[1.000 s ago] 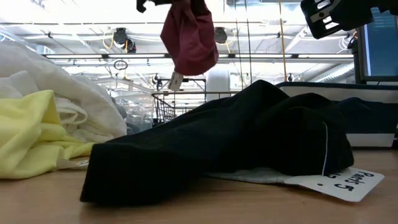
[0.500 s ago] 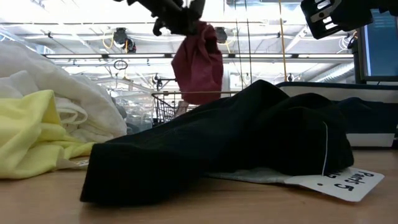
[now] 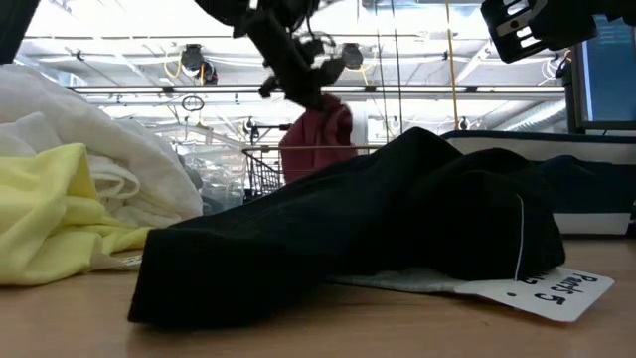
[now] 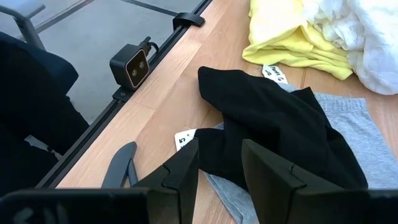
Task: Pick & Place Cloths
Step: Put the pink shorts into the mesh basket
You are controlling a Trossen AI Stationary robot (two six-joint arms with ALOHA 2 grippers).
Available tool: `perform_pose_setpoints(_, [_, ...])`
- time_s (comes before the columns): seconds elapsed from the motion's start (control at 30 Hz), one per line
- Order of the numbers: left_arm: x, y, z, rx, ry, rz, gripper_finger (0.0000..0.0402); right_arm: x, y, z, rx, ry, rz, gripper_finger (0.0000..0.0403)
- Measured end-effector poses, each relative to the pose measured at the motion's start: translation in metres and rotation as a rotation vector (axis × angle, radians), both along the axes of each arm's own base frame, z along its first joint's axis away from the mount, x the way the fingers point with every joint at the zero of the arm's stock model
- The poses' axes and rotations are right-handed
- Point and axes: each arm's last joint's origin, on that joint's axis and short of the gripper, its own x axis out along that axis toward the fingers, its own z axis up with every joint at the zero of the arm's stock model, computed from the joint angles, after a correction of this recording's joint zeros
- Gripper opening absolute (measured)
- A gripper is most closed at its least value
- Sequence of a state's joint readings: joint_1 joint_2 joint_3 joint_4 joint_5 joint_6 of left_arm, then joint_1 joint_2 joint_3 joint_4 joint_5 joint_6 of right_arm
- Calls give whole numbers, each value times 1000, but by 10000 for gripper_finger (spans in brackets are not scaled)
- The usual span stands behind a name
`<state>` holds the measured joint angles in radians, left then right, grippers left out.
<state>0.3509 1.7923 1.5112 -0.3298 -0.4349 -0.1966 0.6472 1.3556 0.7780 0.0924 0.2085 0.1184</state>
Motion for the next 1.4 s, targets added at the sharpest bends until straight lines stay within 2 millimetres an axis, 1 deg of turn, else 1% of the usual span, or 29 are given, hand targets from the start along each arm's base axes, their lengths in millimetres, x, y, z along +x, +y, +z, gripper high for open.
perform_pose_setpoints(0.1, [0, 10, -12, -60, 17, 17, 13, 0, 0, 0, 0, 1, 0, 116])
perform_pose_setpoints(0.3, [3, 22, -35, -163, 42, 3, 5, 0, 0, 0, 0, 0, 0, 116])
perform_pose_setpoints(0.47, [4, 30, -51, -278, 41, -10, 20, 0, 0, 0, 0, 0, 0, 116])
perform_pose_setpoints(0.57, [5, 32, -63, -334, 66, -13, 15, 0, 0, 0, 0, 0, 0, 116])
perform_pose_setpoints(0.67, [7, 32, -69, -355, 78, -26, 8, 0, 0, 0, 0, 0, 0, 116])
perform_pose_setpoints(0.77, [10, 31, -75, -359, 90, -32, 9, 0, 0, 0, 0, 0, 0, 116])
perform_pose_setpoints(0.9, [11, 30, -82, -371, 119, -30, 40, 0, 0, 0, 1, 0, 0, 116])
perform_pose_setpoints(1.13, [9, 29, -90, -394, 170, -24, 121, 0, 0, 0, 1, 0, 0, 116])
perform_pose_setpoints(1.3, [9, 27, -86, -402, 163, -67, 181, 0, 0, 0, 1, 0, 0, 116])
perform_pose_setpoints(1.4, [7, 25, -76, -417, 135, -113, 211, 0, 0, 0, 1, 0, 0, 116])
